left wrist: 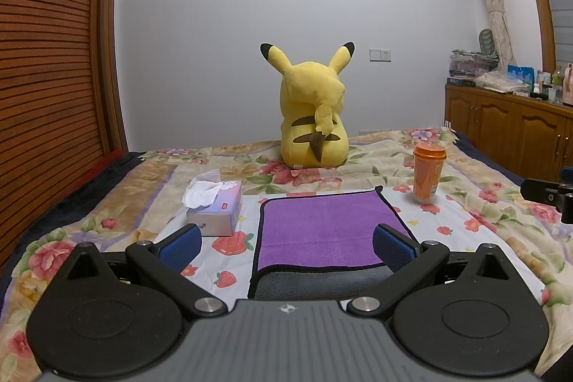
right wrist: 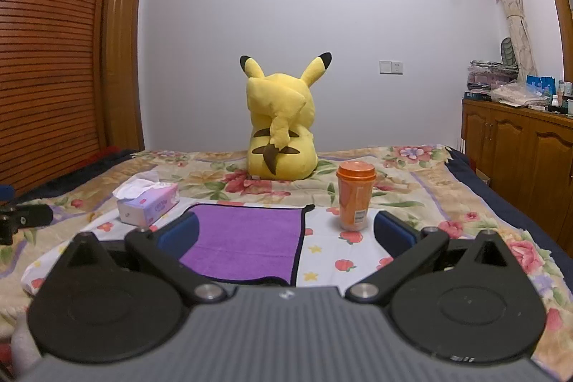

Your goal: Fold towel

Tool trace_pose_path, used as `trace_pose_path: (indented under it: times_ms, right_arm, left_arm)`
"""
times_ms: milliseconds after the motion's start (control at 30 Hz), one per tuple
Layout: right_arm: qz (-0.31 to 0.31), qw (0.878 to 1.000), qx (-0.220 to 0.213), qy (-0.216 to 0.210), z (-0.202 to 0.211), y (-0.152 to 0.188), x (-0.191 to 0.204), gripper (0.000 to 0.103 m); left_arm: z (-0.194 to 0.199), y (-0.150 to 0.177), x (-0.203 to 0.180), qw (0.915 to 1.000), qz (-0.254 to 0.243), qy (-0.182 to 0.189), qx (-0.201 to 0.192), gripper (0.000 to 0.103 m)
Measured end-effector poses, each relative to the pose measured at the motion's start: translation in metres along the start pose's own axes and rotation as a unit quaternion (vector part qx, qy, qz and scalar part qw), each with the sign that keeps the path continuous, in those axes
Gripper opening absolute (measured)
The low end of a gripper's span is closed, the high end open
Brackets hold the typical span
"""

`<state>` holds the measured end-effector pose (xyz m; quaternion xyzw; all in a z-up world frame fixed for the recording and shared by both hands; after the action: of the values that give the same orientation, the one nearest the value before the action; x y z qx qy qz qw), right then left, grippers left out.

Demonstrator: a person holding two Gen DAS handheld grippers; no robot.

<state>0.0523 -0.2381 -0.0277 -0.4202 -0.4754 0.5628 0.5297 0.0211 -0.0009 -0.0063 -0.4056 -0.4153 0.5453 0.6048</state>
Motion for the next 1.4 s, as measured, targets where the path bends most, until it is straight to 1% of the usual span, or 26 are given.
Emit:
trace_pose_path:
  times_ms: [1400]
  right_arm:
    - [0.001,1.0,0.005,0.002,-0.0036,0.0016,-0.0003,0.103]
  left_arm:
    - [0.0002,0.0027,-0.0015,1.0,-0.003,0.0,-0.001,0.103]
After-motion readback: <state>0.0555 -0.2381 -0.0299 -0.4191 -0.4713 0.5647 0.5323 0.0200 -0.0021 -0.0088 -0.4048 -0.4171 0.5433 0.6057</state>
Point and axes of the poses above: each gripper's, at about its wrist camera, not at the fingertips, and z roughly against the way its jaws point, x to its left, y to its underside, the point moved 2 cm from there along -z, roughly the way its jaws point, and after that the axes turned 2 degrees about y, right-handed, at the moved point
